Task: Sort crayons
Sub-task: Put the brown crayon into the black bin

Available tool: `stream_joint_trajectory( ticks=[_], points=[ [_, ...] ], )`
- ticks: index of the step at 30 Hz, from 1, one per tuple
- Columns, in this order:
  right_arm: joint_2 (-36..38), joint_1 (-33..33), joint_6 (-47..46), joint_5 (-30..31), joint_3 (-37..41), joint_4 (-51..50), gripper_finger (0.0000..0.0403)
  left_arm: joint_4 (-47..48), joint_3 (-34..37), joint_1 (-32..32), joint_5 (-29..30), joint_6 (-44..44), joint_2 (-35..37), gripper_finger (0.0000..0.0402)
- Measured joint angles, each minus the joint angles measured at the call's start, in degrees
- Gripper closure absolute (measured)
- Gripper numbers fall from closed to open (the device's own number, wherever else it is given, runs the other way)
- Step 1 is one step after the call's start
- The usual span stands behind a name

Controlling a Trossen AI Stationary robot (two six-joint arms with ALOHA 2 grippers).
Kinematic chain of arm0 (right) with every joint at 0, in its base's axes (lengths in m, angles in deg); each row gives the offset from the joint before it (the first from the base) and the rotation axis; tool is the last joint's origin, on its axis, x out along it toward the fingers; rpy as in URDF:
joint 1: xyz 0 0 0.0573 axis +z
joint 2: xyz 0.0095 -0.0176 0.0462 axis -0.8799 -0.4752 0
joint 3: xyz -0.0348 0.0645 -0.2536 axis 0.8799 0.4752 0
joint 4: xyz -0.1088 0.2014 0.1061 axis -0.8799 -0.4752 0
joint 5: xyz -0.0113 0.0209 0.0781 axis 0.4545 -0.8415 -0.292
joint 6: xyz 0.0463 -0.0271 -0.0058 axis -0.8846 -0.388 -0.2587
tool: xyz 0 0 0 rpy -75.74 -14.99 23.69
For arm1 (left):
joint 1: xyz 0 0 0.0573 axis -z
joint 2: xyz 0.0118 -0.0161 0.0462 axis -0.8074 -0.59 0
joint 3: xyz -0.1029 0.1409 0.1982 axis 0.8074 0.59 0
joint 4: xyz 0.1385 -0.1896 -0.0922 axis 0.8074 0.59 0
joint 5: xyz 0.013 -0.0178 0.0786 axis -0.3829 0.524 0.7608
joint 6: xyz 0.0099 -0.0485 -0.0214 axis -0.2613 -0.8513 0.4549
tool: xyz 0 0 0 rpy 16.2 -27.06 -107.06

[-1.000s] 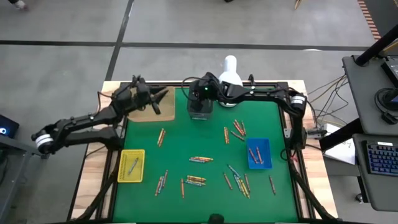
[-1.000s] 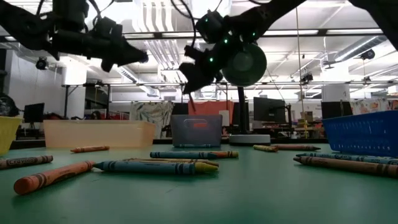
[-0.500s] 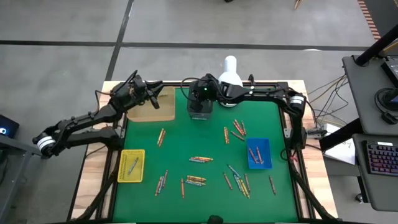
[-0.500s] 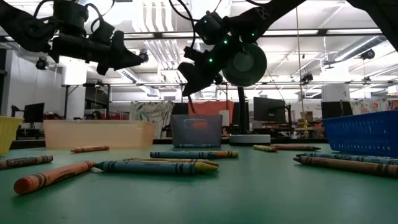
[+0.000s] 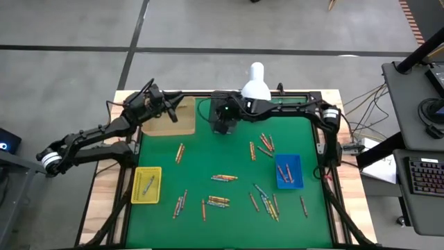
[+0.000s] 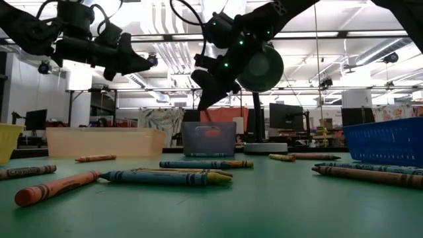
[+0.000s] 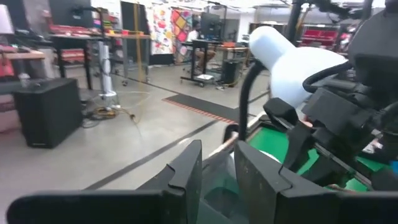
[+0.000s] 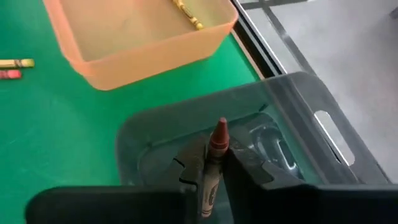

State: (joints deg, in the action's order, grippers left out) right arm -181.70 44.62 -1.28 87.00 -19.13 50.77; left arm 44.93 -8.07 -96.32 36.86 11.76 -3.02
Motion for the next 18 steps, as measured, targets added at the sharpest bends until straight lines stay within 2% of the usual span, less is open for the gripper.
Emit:
stream_joint_trajectory(
  ticks=[5,9,18],
  points=[
    [-0.04,0.65,0.06,1.97,0.00,-0.09,0.0312,0.03,0.00,0.07,-4.95,-1.96,0.00,0.0324],
    [-0.04,1.15,0.08,2.05,0.00,-0.18,0.0295,0.03,0.00,0.53,-7.35,-4.08,0.00,0.0324],
    [1.85,5.37,0.08,1.90,0.00,-0.68,0.0308,0.10,0.00,8.31,-7.40,-5.13,0.00,0.0324]
  ],
)
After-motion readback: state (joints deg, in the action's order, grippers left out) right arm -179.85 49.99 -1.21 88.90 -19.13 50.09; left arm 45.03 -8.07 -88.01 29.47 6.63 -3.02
